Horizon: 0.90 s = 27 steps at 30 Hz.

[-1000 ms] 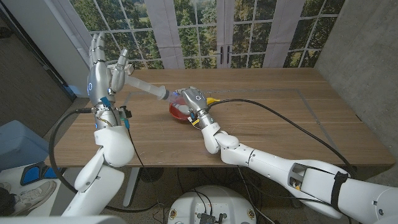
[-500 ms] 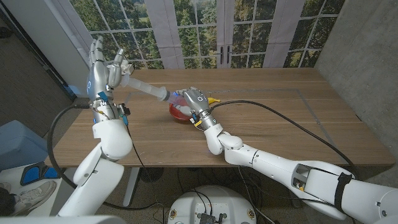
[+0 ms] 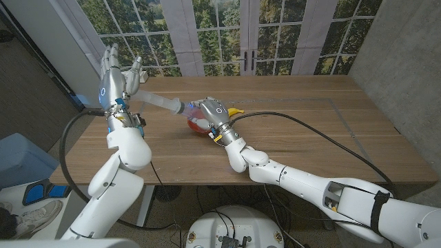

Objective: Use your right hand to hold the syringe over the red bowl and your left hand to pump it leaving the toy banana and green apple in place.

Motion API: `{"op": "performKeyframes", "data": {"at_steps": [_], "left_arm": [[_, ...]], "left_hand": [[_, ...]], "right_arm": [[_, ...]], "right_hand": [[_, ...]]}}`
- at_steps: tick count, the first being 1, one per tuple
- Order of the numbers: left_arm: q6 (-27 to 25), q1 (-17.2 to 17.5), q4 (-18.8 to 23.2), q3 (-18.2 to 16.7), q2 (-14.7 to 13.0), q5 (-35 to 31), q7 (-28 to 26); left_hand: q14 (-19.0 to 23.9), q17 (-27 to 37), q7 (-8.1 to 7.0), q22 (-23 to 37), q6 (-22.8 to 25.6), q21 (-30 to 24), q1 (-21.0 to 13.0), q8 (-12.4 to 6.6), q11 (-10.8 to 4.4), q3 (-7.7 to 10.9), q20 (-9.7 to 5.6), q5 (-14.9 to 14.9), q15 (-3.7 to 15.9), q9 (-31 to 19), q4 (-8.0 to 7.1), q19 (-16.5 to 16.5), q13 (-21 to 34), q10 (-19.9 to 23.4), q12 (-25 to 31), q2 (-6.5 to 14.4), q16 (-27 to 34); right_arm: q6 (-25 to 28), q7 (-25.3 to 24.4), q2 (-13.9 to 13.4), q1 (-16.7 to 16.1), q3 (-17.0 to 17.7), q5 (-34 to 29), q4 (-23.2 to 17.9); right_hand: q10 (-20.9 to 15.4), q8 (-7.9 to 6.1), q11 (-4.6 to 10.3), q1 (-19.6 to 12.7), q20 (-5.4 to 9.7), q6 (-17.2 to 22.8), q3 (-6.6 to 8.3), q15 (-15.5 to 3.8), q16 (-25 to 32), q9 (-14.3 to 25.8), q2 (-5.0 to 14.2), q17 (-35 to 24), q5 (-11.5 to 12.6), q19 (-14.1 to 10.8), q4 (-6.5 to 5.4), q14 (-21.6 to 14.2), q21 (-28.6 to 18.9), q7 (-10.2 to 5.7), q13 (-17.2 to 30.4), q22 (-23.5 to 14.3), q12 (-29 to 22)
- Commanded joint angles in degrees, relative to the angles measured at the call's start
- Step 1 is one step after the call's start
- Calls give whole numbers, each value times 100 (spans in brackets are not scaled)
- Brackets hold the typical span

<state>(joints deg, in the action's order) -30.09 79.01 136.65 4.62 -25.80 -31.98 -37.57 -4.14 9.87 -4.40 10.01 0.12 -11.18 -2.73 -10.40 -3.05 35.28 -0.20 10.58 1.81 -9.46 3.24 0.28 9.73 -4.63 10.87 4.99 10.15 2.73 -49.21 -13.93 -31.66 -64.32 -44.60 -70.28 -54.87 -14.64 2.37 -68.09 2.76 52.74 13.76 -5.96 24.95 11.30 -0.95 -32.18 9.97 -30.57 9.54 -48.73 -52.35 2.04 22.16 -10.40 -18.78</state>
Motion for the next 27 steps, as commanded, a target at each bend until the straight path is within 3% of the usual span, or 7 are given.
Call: {"op": "performKeyframes", "data": {"at_steps": [1, 8, 27], "left_arm": [[-1073, -317, -13, 493, -239, -463, -133], [-1201, -359, -38, 566, -319, -408, -218], [-422, -123, -175, 122, -587, 596, -84]], "left_hand": [[-58, -2, 15, 8, 30, -1, 31, 13, 5, 36, 0, -3, 229, -28, 5, 39, 21, -15, -11, 364, -4], [-79, -1, 28, 9, 31, 2, 25, 15, 0, 69, 0, 2, 243, -29, -2, 48, 21, -33, -18, 400, -6], [-122, 15, 3, 11, -25, 15, 89, 37, -27, 83, -83, -1, 291, -28, -59, 97, 21, -91, -33, 383, -2]], "right_arm": [[-104, -27, 0, -1, 17, -45, -61], [-71, -45, -37, -55, 55, -85, -173], [-206, -27, -93, -111, 110, -151, -333]], "right_hand": [[-786, -42, 719, -595, 460, 1388, 87, -729, -24, 18, 659, -22, 30, 50, -36, 1, -27, -936, 21, -10, -4], [-785, -37, 710, -599, 460, 1389, 89, -728, -29, 18, 657, -32, 31, 56, -32, 5, -40, -925, 19, -9, 11], [-807, -27, 718, -594, 461, 1401, 92, -727, -44, 18, 648, -53, 30, 68, -30, 12, -72, -929, 37, -5, 26]]}}
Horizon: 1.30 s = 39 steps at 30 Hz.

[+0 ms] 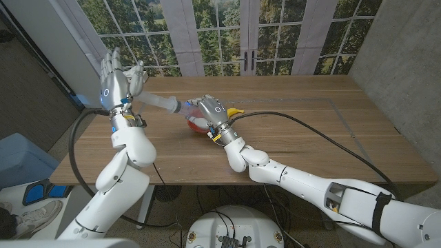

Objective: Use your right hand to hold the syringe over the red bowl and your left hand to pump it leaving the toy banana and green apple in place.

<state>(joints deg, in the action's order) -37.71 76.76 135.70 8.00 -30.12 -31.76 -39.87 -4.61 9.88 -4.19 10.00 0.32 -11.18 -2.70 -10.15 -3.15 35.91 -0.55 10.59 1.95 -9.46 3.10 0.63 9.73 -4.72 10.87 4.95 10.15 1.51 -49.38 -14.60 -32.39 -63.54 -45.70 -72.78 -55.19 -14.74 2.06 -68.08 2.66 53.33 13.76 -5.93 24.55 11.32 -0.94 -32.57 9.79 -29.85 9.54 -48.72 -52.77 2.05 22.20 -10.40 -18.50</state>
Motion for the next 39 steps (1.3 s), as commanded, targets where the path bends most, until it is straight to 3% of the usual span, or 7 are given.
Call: {"op": "performKeyframes", "data": {"at_steps": [1, 8, 20, 39], "left_arm": [[492, 142, -98, -291, -192, 699, 197], [641, 186, -92, -345, -319, 887, 279], [237, 56, 9, -72, -556, 637, 311], [-189, -163, -2, 235, -772, 646, 490]], "left_hand": [[-78, 15, -20, 12, -50, 15, 88, 13, -20, 21, -50, -1, 277, -28, -47, 63, 21, -84, -33, 388, -3], [-125, 22, -20, 12, -81, 20, 118, 18, -15, 25, -108, 1, 284, -29, -88, 90, 21, -134, -45, 394, -8], [-150, 17, -20, 11, -98, 19, 139, 16, -24, 16, -130, -2, 277, -28, -95, 99, 21, -148, -39, 341, -7], [-185, 5, -21, 10, -109, 30, 132, 11, -25, 27, -126, -1, 286, -28, -82, 150, 21, -180, -39, 312, -12]], "right_arm": [[-98, 50, -41, -41, 40, -19, -116], [-159, 51, -29, -58, 57, -9, -122], [-408, -60, -29, -94, 35, -53, -149], [-866, -582, 264, 65, 34, -11, 254]], "right_hand": [[-776, -16, 747, -597, 471, 1341, 95, -731, -6, 16, 651, -15, 49, -5, -30, 10, -34, -927, 35, -4, -1], [-777, -13, 741, -594, 473, 1351, 97, -723, -11, 16, 652, -27, 48, 2, -33, 8, -50, -932, 47, -3, 10], [-788, -8, 735, -594, 479, 1364, 101, -729, -17, 16, 647, -41, 45, 4, -31, -3, -75, -931, 43, -1, 32], [-796, 3, 762, -580, 483, 1362, 102, -730, -30, 16, 647, -55, 39, 11, -36, -8, -105, -959, 50, -1, 54]]}}
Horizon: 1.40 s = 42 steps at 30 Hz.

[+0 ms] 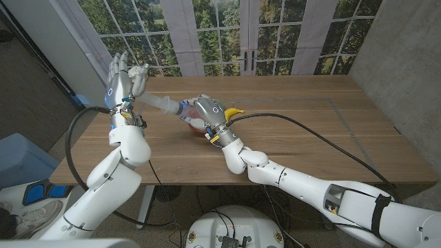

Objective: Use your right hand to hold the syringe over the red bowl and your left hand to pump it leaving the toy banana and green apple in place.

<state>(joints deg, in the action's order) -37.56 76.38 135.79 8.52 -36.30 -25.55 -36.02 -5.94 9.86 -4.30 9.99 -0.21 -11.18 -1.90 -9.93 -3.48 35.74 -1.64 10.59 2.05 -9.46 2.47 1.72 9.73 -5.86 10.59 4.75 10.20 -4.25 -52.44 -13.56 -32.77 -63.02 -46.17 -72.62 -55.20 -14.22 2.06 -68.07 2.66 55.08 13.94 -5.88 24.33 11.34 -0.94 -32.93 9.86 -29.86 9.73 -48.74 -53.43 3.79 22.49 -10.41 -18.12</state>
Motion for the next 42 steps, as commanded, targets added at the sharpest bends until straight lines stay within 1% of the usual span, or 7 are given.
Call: {"op": "performKeyframes", "data": {"at_steps": [1, 8, 13, 21, 26, 28, 42], "left_arm": [[-194, -130, -16, 186, -164, 37, 104], [-431, -249, -11, 329, -277, 3, 192], [-541, -322, -34, 409, -307, 11, 196], [-595, -445, -129, 527, -383, 65, 212], [-550, -512, -217, 578, -431, 127, 206], [-534, -531, -244, 597, -447, 148, 199], [-716, -659, -370, 745, -504, 312, 240]], "left_hand": [[-54, 7, -9, 11, -53, 30, 53, -12, 6, 45, -18, -1, 275, -28, -19, 41, 21, -67, -10, 330, -17], [-66, 5, -8, 11, -57, 29, 53, -13, 6, 47, -19, -1, 274, -28, -16, 49, 21, -67, -7, 322, -18], [-71, 3, -9, 11, -61, 33, 53, -13, 14, 50, -24, -2, 274, -28, -14, 65, 21, -79, -9, 317, -17], [-75, 2, -8, 11, -58, 32, 52, -16, 13, 54, -22, -2, 275, -28, -10, 74, 21, -78, -4, 311, -15], [-77, 0, -4, 11, -56, 31, 51, -18, 5, 59, -12, -1, 273, -28, -8, 81, 22, -74, 1, 312, -13], [-77, 0, -5, 11, -53, 30, 49, -20, 11, 65, -7, 0, 271, -28, -11, 83, 21, -68, 4, 321, -12], [-75, 3, -1, 12, -29, 22, 47, -30, 13, 98, -1, 7, 273, -29, -36, 87, 21, -67, 9, 372, -3]], "right_arm": [[-303, -290, 166, 117, -31, 21, 253], [-514, -424, 266, 209, -82, 51, 445], [-597, -512, 323, 261, -125, 35, 560], [-631, -485, 364, 303, -141, 78, 609], [-615, -515, 389, 322, -148, 77, 641], [-643, -533, 407, 338, -153, 91, 686], [-717, -526, 443, 391, -189, 146, 785]], "right_hand": [[-795, -49, 766, -582, 485, 1188, 85, -737, -10, 14, 647, -20, 31, 11, -53, -5, -41, -1133, 23, 0, 17], [-799, -46, 793, -573, 487, 1192, 83, -736, -11, 14, 648, -29, 26, 12, -58, -12, -57, -1149, 26, -2, 27], [-796, -46, 788, -575, 492, 1199, 83, -741, -14, 15, 646, -35, 24, 4, -56, -15, -74, -1159, 25, -4, 39], [-806, -44, 813, -558, 498, 1207, 82, -726, -28, 15, 649, -38, 21, -4, -66, -10, -98, -1163, 27, -6, 49], [-811, -41, 781, -566, 502, 1206, 86, -735, -35, 15, 647, -41, 21, -4, -59, -10, -112, -1158, 21, -7, 61], [-807, -39, 791, -568, 500, 1205, 87, -738, -35, 15, 649, -44, 21, -2, -58, -14, -117, -1160, 23, -8, 66], [-818, -31, 800, -573, 508, 1203, 90, -742, -44, 16, 645, -57, 20, 5, -53, -22, -148, -1152, 42, -9, 75]]}}
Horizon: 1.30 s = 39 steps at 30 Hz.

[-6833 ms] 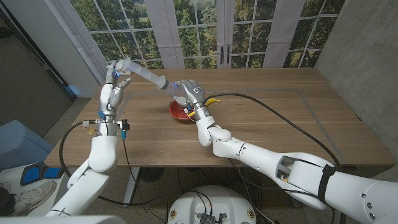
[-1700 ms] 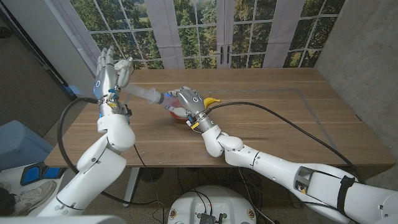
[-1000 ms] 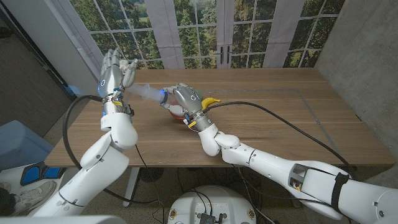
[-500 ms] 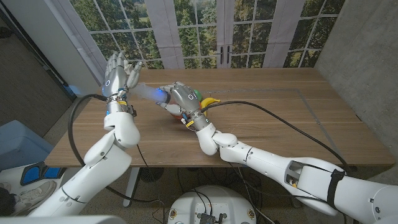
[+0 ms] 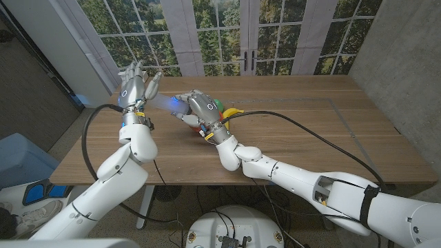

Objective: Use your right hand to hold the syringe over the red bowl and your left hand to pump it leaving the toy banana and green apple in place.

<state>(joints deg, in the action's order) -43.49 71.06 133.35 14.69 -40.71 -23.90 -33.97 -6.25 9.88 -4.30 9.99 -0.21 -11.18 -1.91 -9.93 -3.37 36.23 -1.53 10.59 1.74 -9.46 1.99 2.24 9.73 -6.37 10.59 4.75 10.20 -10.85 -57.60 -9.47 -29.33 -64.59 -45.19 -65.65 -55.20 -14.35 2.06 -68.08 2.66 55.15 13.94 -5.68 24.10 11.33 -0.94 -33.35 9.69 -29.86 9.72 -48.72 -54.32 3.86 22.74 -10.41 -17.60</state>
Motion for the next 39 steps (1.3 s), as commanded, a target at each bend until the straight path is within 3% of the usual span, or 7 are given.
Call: {"op": "performKeyframes", "data": {"at_steps": [1, 14, 39], "left_arm": [[-164, -144, -130, 155, -79, 141, 42], [-290, -311, -179, 317, -178, 258, 53], [-249, -277, -23, 393, -302, 287, -115]], "left_hand": [[-45, 1, -5, 12, -31, 22, 48, -29, 2, 50, -12, 7, 306, -29, 11, 35, 21, -15, 9, 373, -3], [-60, 2, -11, 12, -44, 23, 51, -23, 3, 62, -12, 6, 309, -29, 2, 56, 21, -31, 6, 370, -5], [-54, 5, -26, 13, -38, 13, 74, -26, -1, 66, -9, 1, 304, -30, -21, 61, 22, -30, 14, 338, 4]], "right_arm": [[-60, -15, 34, 46, -32, 51, 90], [-88, 10, -11, 19, -26, 70, 26], [-50, 64, -128, -89, 49, 46, -139]], "right_hand": [[-817, -17, 802, -579, 507, 1196, 93, -769, -20, 17, 646, -17, 38, 6, -48, -26, -62, -1155, 17, -9, 25], [-836, -12, 799, -577, 510, 1201, 93, -766, -34, 17, 641, -27, 37, 17, -49, -27, -90, -1168, 12, -9, 44], [-845, -1, 800, -566, 516, 1213, 95, -763, -59, 19, 639, -53, 37, 42, -55, -38, -154, -1166, 34, -6, 82]]}}
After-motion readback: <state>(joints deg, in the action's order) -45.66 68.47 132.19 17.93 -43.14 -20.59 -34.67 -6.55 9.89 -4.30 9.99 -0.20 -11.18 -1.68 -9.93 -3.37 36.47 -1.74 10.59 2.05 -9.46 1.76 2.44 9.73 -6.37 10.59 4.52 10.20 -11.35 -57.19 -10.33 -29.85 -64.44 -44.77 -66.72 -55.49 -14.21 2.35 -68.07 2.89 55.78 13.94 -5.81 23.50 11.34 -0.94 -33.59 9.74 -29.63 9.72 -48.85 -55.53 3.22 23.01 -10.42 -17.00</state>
